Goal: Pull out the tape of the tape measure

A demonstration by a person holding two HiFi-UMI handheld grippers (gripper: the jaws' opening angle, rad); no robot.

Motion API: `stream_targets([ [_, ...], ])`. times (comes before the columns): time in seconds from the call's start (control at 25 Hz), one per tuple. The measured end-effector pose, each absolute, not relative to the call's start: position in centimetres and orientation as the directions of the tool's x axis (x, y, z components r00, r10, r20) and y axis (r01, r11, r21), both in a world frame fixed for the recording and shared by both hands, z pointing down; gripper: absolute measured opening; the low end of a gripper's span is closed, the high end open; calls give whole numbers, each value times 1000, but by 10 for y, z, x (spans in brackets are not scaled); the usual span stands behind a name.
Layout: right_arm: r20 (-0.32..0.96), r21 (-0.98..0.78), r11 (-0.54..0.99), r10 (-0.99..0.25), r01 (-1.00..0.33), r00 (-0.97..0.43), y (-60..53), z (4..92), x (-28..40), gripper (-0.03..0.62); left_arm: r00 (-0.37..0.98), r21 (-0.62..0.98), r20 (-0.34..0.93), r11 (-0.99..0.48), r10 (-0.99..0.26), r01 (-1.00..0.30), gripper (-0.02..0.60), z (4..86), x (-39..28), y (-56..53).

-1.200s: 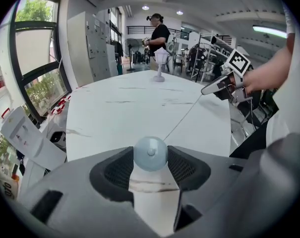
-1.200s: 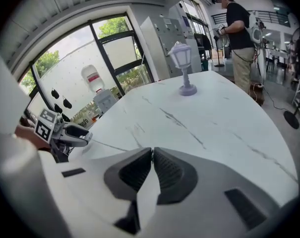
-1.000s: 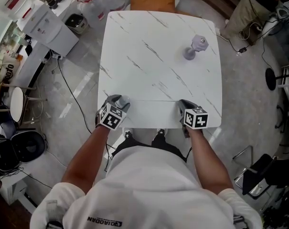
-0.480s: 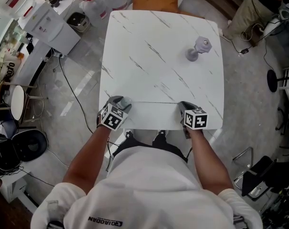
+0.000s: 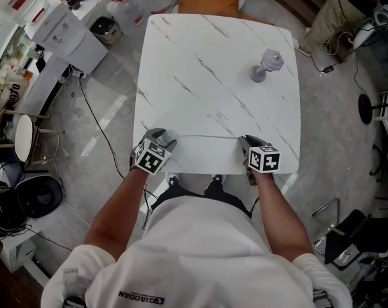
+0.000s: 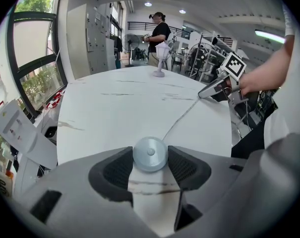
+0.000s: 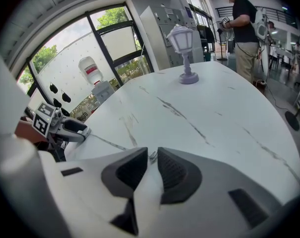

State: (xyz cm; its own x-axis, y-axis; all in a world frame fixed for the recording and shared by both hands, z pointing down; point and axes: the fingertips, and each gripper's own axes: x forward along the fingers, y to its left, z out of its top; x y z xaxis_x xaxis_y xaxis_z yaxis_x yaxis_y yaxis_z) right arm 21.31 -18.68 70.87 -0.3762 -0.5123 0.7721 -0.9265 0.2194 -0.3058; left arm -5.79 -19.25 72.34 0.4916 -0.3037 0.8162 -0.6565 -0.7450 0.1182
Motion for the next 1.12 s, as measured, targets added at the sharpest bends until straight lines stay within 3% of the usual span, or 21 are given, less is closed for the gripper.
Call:
stream_targets([
  [0.24, 767, -277, 232, -532, -932, -360, -188, 701, 217, 87, 500, 131, 812, -739, -302, -661, 280, 718, -60, -192],
  [0.52, 731, -266, 279, -566, -923, -382, -188, 677, 210, 94, 484, 77, 793, -728, -369, -681, 274, 693, -70, -200],
  [0.76, 668, -280, 338, -604, -898, -436, -181, 631, 184, 84, 526, 83, 746, -726, -409, -682, 236, 648, -60, -192],
  [1.12, 484, -222, 501, -688, -837, -540, -173, 521, 131, 15, 655, 56, 542, -755, -526, -653, 84, 539, -24, -189],
])
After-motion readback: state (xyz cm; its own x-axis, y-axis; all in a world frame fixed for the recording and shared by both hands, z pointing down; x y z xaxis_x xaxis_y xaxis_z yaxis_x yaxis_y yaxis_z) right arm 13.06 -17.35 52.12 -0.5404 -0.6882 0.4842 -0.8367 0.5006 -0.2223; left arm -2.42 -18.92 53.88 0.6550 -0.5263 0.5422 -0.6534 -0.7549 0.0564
